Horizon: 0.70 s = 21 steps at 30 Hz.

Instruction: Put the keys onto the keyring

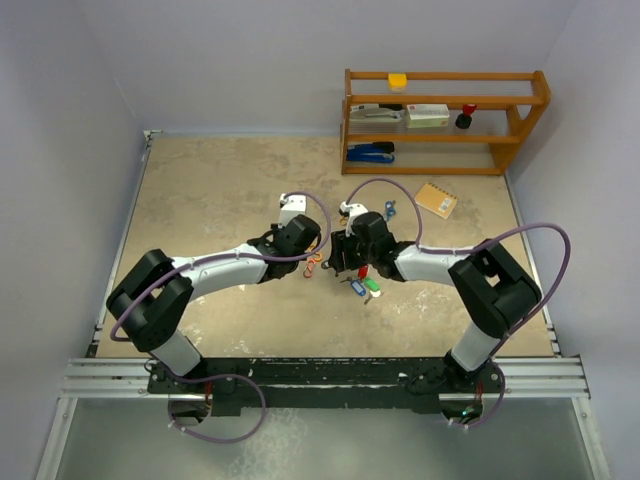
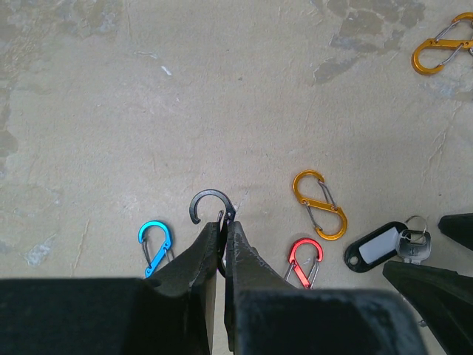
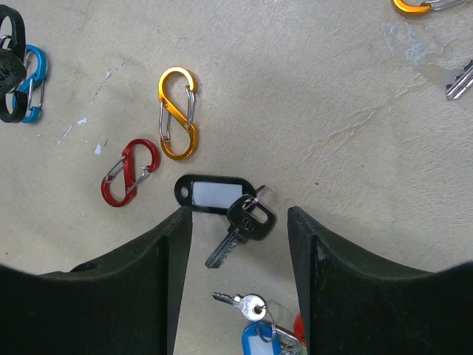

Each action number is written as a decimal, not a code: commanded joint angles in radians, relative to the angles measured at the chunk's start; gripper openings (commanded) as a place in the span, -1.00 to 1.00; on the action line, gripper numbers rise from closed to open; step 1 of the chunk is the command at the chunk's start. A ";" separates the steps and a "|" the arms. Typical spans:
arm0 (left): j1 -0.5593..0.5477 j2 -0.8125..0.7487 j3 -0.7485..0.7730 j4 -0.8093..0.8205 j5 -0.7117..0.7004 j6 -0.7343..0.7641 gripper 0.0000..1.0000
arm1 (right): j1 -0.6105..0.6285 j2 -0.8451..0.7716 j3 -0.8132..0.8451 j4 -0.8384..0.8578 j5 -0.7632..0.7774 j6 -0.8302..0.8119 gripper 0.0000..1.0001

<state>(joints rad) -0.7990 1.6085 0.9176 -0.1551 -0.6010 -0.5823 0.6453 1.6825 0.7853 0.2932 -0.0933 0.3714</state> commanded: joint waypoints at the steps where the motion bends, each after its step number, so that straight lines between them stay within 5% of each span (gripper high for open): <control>1: 0.005 -0.037 -0.012 0.010 -0.024 0.000 -1.00 | 0.008 -0.006 0.040 -0.011 0.059 0.020 0.14; 10: 0.004 -0.030 -0.013 0.014 -0.022 0.001 -1.00 | 0.012 -0.017 0.039 -0.011 0.085 0.022 0.13; 21: 0.011 -0.036 -0.012 0.007 -0.025 0.007 -1.00 | 0.045 0.025 0.091 -0.047 0.133 0.026 -0.12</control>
<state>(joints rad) -0.7967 1.6081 0.9051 -0.1558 -0.6033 -0.5819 0.6762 1.6890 0.8234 0.2634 -0.0021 0.3870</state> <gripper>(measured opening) 0.019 0.457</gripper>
